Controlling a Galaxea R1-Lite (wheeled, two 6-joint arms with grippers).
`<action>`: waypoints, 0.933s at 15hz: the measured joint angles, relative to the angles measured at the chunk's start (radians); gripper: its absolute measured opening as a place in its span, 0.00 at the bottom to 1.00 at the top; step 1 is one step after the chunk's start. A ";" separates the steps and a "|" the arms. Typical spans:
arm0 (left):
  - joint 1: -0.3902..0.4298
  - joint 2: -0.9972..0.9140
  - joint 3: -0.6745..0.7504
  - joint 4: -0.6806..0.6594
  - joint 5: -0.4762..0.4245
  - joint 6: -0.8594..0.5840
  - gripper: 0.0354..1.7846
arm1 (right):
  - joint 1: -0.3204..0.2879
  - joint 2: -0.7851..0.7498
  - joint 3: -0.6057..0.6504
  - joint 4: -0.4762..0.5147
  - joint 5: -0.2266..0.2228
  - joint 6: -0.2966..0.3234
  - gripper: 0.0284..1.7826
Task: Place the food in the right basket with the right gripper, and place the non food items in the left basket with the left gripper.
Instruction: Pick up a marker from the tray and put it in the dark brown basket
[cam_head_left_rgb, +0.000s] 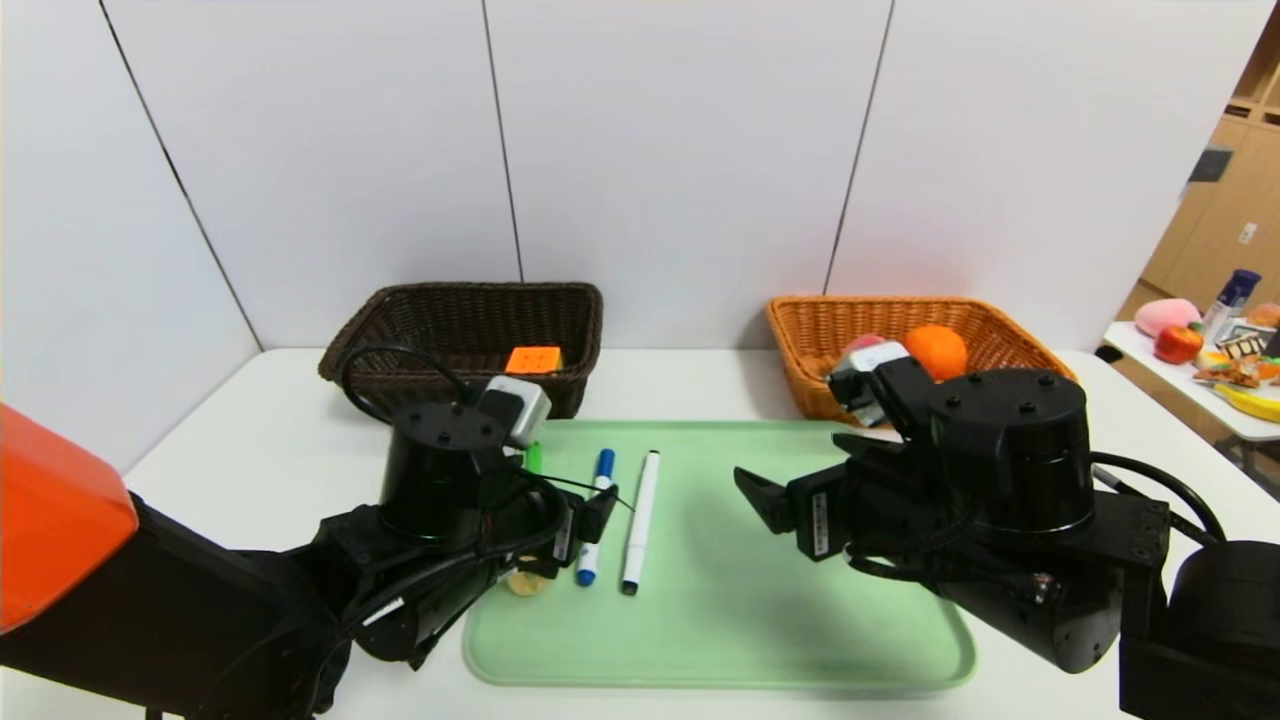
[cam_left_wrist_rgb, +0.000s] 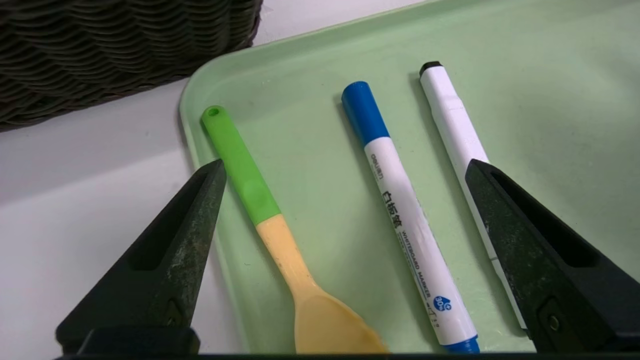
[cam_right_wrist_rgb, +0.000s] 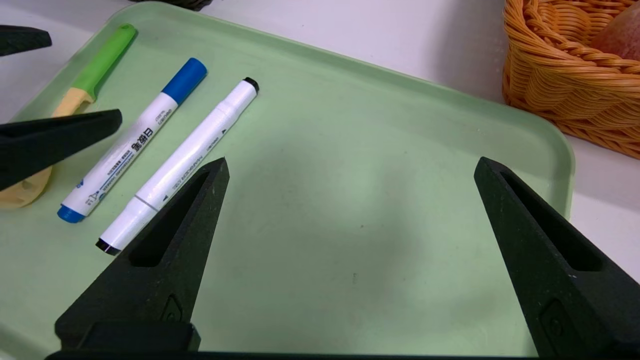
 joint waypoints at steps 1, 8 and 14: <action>-0.011 0.006 -0.007 0.002 0.001 -0.001 0.94 | 0.000 0.000 0.003 0.000 0.000 0.000 0.95; -0.123 0.045 -0.085 0.001 0.001 -0.005 0.94 | -0.023 -0.021 0.014 0.001 -0.001 -0.001 0.95; -0.170 0.062 -0.094 -0.002 0.001 -0.010 0.94 | -0.045 -0.046 0.032 0.000 0.000 -0.005 0.95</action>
